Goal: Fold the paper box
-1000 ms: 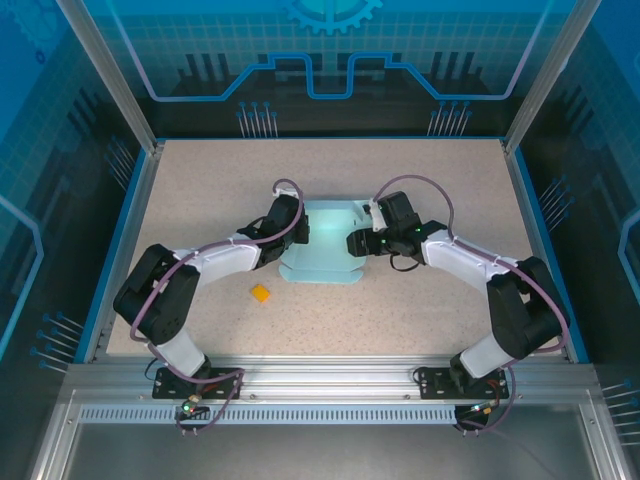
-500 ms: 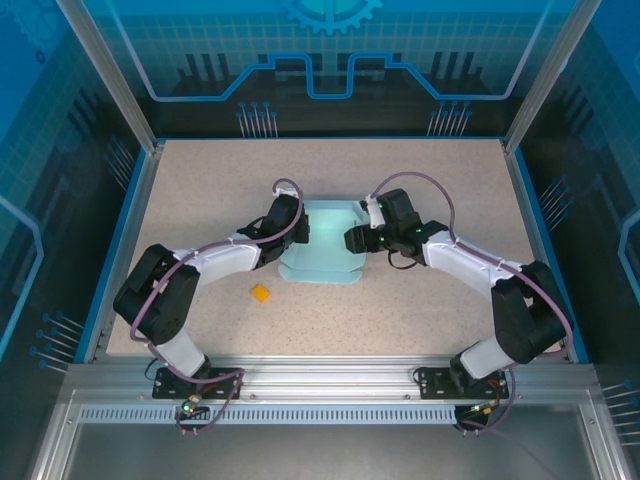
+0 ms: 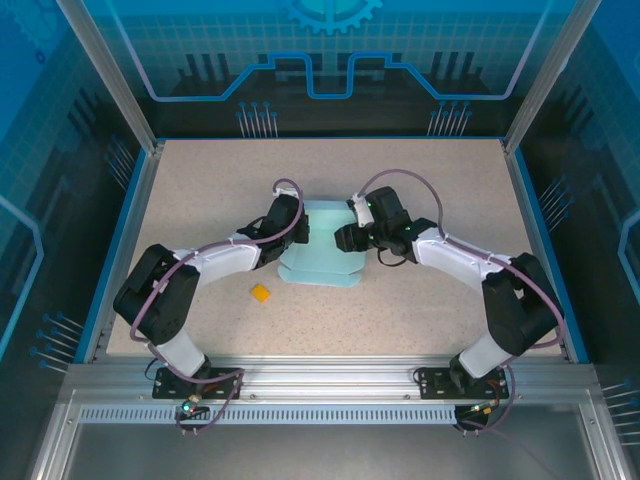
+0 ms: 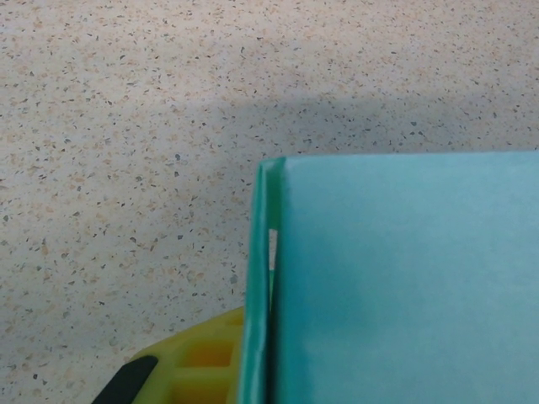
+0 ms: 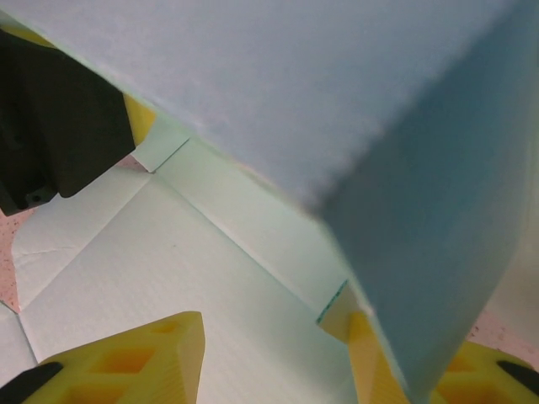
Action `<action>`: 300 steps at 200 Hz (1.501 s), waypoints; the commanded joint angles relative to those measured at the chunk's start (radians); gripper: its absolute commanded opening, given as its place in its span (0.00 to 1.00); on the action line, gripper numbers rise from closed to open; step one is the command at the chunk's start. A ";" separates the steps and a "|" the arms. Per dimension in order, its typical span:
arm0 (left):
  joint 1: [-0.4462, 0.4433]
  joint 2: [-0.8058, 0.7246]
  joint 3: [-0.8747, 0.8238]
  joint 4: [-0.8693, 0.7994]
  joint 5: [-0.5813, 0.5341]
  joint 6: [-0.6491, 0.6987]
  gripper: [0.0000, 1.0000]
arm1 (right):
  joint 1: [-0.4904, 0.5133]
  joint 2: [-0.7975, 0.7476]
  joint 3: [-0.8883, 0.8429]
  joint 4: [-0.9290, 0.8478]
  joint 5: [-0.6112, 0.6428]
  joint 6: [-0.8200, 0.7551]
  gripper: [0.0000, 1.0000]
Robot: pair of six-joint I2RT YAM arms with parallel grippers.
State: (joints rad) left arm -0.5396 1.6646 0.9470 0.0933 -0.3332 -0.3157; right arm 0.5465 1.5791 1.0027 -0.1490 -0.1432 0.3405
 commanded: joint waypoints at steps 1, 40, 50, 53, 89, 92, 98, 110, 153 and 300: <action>-0.009 -0.025 0.003 0.030 0.025 -0.008 0.00 | 0.022 0.035 0.019 0.047 -0.053 0.012 0.48; -0.007 -0.031 -0.005 0.026 0.005 0.000 0.00 | 0.006 -0.011 0.011 0.005 -0.021 -0.028 0.49; -0.006 -0.032 -0.007 0.029 0.002 0.001 0.00 | 0.003 -0.028 0.005 -0.010 -0.012 -0.041 0.50; -0.005 -0.032 -0.007 0.028 0.001 0.002 0.00 | 0.002 -0.033 0.005 -0.016 -0.010 -0.045 0.51; -0.001 -0.033 -0.008 0.025 0.001 0.004 0.00 | -0.009 -0.087 -0.008 -0.071 0.016 -0.080 0.56; 0.000 -0.034 -0.008 0.025 0.001 0.004 0.00 | -0.011 -0.090 -0.008 -0.073 0.017 -0.081 0.56; 0.002 -0.035 -0.009 0.024 0.002 0.004 0.00 | -0.015 -0.099 -0.011 -0.081 0.017 -0.087 0.56; 0.006 -0.038 -0.010 0.022 0.002 0.004 0.00 | -0.022 -0.114 -0.011 -0.099 0.021 -0.098 0.56; 0.024 -0.048 -0.017 0.017 0.010 0.002 0.00 | -0.047 -0.184 0.001 -0.178 0.000 -0.166 0.59; 0.052 -0.084 -0.036 0.019 0.057 -0.023 0.00 | -0.384 -0.126 -0.028 -0.015 -0.332 -0.192 0.50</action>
State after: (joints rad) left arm -0.4934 1.6226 0.9279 0.0948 -0.2974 -0.3161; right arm 0.1417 1.3746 0.9928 -0.2260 -0.3595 0.1246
